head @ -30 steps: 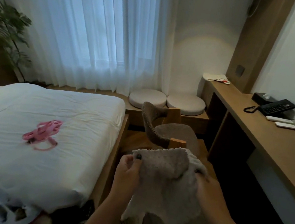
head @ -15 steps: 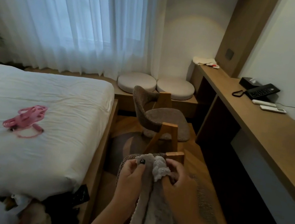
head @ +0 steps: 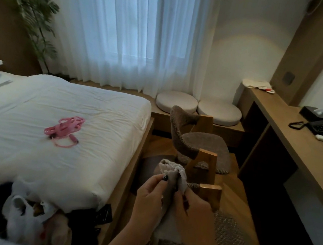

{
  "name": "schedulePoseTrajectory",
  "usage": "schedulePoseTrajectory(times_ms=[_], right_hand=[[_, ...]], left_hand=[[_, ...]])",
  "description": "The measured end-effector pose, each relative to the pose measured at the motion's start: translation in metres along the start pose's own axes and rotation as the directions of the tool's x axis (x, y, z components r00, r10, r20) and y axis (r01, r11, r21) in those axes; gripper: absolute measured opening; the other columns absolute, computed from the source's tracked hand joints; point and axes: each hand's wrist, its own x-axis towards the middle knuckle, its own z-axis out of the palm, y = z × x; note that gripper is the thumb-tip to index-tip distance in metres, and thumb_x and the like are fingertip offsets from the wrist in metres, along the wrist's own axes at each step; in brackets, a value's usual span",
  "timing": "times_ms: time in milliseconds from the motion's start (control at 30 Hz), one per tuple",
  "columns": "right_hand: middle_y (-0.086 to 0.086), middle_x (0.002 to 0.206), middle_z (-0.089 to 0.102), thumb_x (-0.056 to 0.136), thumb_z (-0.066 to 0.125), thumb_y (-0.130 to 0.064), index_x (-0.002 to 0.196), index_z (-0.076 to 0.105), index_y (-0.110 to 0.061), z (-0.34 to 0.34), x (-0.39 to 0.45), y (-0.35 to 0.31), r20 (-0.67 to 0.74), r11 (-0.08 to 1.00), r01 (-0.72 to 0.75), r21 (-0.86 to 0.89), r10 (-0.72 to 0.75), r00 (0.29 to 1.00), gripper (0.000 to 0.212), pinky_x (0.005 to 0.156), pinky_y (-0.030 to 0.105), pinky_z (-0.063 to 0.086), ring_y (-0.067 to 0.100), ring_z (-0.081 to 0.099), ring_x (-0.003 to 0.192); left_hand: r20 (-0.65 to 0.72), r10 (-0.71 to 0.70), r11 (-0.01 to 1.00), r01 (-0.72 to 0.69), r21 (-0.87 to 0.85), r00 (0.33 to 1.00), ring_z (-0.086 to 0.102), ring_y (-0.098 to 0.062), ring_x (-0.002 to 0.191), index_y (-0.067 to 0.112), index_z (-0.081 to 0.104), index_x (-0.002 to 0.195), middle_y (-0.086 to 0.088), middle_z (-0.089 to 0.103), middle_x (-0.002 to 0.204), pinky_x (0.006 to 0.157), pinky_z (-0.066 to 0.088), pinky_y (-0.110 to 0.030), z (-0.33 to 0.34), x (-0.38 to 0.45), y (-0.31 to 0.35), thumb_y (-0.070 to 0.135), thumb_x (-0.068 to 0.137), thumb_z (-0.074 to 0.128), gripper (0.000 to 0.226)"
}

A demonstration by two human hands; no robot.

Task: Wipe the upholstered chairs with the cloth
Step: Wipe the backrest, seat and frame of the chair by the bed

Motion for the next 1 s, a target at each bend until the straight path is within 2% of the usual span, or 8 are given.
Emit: schedulePoseTrajectory(times_ms=[100, 200, 367, 567, 667, 767, 900, 1000], right_hand=[[-0.011, 0.082, 0.064, 0.093, 0.052, -0.035, 0.107, 0.058, -0.025, -0.014, -0.001, 0.011, 0.141, 1.0, 0.009, 0.014, -0.011, 0.99, 0.018, 0.066, 0.018, 0.052, 0.004, 0.061, 0.071], [-0.007, 0.112, 0.06, 0.095, 0.047, -0.026, 0.134, 0.037, -0.028, -0.032, 0.0, 0.022, 0.345, 0.984, 0.111, -0.14, -0.056, 0.937, 0.04, 0.08, 0.019, 0.051, 0.008, 0.062, 0.091], [-0.006, 0.138, 0.045, 0.097, 0.043, -0.02, 0.149, 0.01, -0.033, -0.053, 0.002, 0.052, 0.487, 0.982, 0.142, -0.121, -0.066, 0.871, 0.064, 0.095, 0.021, 0.045, 0.009, 0.054, 0.114], [-0.028, 0.133, 0.034, 0.091, 0.059, -0.015, 0.144, 0.021, -0.037, -0.093, 0.013, 0.083, 0.273, 0.981, -0.153, 0.116, 0.117, 0.955, 0.069, 0.104, 0.021, 0.042, 0.0, 0.038, 0.13], [-0.01, 0.146, 0.031, 0.082, 0.072, -0.023, 0.147, 0.018, -0.029, -0.107, 0.022, 0.088, 0.449, 0.914, -0.323, 0.246, 0.188, 0.873, 0.085, 0.104, 0.028, 0.043, 0.005, 0.034, 0.135], [-0.014, 0.116, 0.058, 0.081, 0.072, -0.012, 0.129, 0.045, -0.028, -0.114, 0.025, 0.085, 0.608, 0.806, -0.431, 0.406, 0.114, 0.786, 0.057, 0.073, 0.01, 0.05, -0.014, 0.058, 0.098], [-0.013, 0.098, 0.069, 0.084, 0.068, -0.012, 0.104, 0.063, -0.028, -0.1, 0.02, 0.091, 0.541, 0.813, -0.378, 0.442, 0.094, 0.836, 0.025, 0.072, 0.011, 0.05, -0.005, 0.064, 0.092], [-0.008, 0.095, 0.068, 0.085, 0.066, -0.012, 0.098, 0.062, -0.031, -0.091, 0.024, 0.093, 0.437, 0.885, -0.262, 0.384, 0.076, 0.896, 0.023, 0.072, 0.015, 0.052, 0.005, 0.065, 0.09]], left_hand=[[0.05, -0.007, 1.0, 0.008, -0.018, 0.999, 0.061, -0.017, 0.076, 0.008, 0.07, 0.091, -0.002, 0.067, 0.075, 0.066, 0.051, -0.021, 0.012, 0.001, -0.003, 0.009, 0.097, 0.048, 0.024], [0.117, -0.054, 0.998, 0.055, -0.003, 0.992, 0.067, -0.023, 0.091, 0.012, 0.07, 0.105, -0.007, 0.072, 0.091, 0.08, 0.055, -0.032, 0.03, 0.001, -0.006, 0.021, 0.087, 0.064, 0.021], [-0.051, -0.014, 0.976, 0.025, 0.217, 0.999, 0.069, -0.022, 0.09, 0.016, 0.073, 0.099, -0.006, 0.074, 0.088, 0.08, 0.057, -0.033, 0.058, 0.008, -0.008, 0.004, 0.092, 0.055, 0.023], [0.067, -0.029, 0.995, 0.022, 0.092, 0.997, 0.068, -0.024, 0.094, 0.015, 0.077, 0.088, -0.01, 0.073, 0.096, 0.072, 0.053, -0.029, 0.07, 0.014, 0.012, -0.002, 0.09, 0.047, 0.035], [0.19, 0.011, 0.998, -0.022, 0.057, 0.982, 0.069, -0.014, 0.089, 0.01, 0.077, 0.09, -0.009, 0.074, 0.097, 0.066, 0.054, -0.021, 0.076, 0.012, 0.026, -0.006, 0.084, 0.04, 0.041], [0.185, 0.032, 0.996, -0.046, 0.076, 0.982, 0.068, -0.012, 0.087, 0.014, 0.078, 0.087, -0.008, 0.074, 0.097, 0.066, 0.053, -0.022, 0.08, 0.014, 0.032, -0.004, 0.08, 0.039, 0.043], [0.045, 0.064, 0.995, -0.067, 0.073, 0.997, 0.064, -0.024, 0.099, 0.017, 0.079, 0.084, -0.009, 0.073, 0.099, 0.076, 0.049, -0.033, 0.067, 0.022, 0.031, 0.003, 0.073, 0.043, 0.04], [0.031, 0.006, 0.987, -0.011, 0.163, 0.999, 0.058, -0.024, 0.088, 0.019, 0.078, 0.087, -0.013, 0.068, 0.095, 0.066, 0.047, -0.031, 0.049, 0.023, 0.038, 0.004, 0.074, 0.042, 0.041]])
